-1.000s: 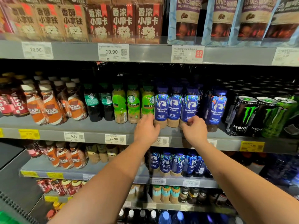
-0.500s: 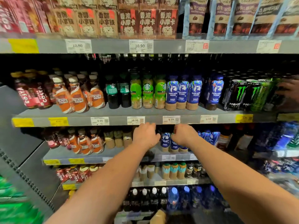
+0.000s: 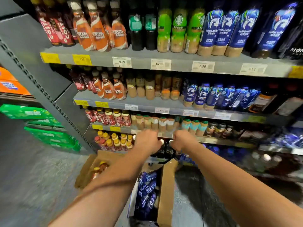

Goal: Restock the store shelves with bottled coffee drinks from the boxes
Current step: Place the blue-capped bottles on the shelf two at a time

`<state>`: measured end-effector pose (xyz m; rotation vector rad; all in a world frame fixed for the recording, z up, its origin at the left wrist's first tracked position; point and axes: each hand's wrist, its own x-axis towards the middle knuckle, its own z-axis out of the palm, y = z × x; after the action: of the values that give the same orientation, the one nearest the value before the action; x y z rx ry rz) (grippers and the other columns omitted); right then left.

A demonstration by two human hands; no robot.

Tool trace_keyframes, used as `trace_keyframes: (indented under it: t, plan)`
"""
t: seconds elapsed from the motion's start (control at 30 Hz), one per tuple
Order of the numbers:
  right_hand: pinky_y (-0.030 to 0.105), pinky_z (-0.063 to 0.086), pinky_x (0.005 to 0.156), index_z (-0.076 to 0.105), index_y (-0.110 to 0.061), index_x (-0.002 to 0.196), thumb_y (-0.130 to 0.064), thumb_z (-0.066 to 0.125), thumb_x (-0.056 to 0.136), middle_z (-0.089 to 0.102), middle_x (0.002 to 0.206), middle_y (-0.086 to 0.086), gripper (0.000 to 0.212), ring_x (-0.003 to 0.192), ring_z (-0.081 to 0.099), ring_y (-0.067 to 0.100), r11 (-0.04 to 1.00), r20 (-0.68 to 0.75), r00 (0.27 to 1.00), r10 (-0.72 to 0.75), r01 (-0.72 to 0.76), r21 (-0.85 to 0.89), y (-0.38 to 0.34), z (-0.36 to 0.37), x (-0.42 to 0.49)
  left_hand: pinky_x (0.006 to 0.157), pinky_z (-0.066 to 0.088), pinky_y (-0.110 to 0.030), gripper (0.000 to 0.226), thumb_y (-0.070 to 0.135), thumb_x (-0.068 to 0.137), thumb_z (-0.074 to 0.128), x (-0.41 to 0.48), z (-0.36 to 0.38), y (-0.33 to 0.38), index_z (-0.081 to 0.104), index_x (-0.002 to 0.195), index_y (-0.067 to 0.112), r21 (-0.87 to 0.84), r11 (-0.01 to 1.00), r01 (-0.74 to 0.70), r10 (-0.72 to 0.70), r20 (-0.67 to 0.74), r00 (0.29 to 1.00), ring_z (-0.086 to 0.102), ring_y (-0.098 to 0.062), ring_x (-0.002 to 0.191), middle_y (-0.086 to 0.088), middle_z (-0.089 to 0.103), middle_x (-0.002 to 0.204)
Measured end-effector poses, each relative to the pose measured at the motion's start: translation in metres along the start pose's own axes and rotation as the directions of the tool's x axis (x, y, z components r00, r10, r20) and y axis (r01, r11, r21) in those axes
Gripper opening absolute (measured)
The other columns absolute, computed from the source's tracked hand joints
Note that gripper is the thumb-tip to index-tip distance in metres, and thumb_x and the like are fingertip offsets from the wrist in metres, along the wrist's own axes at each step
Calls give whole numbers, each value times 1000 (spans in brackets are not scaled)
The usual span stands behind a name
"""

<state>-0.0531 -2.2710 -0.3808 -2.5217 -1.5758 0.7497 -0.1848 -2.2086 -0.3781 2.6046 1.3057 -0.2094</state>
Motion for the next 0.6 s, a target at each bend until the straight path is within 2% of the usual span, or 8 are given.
trace_keyframes:
  t: [0.07,0.23,0.33,0.5,0.6]
  plan:
    - [31,41,67,63,-3,102,-24,53,87,65,105,19,28,99,61,35,999,57,998,-32,33,-9,6,35,-1,84,49,-40,34,34,89,51,-15,32,-9,57,114,12,-14,1000,27,-26,50,998,57,-33,108,-13,62,114]
    - [35,50,81,62,-5,98,-28,49,87,64,105,21,29,103,61,36,998,178,983,-55,60,-22,14,111,-5,82,50,-40,31,36,92,46,-39,106,-27,59,109,14,-1,996,93,-91,171,981,60,-30,103,-10,64,112]
    - [35,51,85,65,-8,98,-27,46,88,66,104,18,29,102,62,34,995,217,973,-76,89,-52,16,147,-3,83,48,-37,35,39,94,45,-38,141,-41,57,117,15,13,993,118,-118,256,960,58,-30,108,-10,62,117]
    - [30,46,87,64,-5,110,-26,47,94,64,118,17,31,114,57,33,1000,328,945,-15,20,-12,24,207,3,86,49,-38,36,39,95,44,-33,206,-61,55,121,16,-2,991,137,-127,363,923,57,-31,112,-10,60,121]
    - [28,46,80,63,-7,108,-25,52,90,65,113,16,28,106,60,32,987,364,923,123,-153,54,32,250,13,88,48,-38,35,37,92,48,-24,251,-72,54,118,15,-39,990,135,-107,410,906,56,-32,113,-11,59,121]
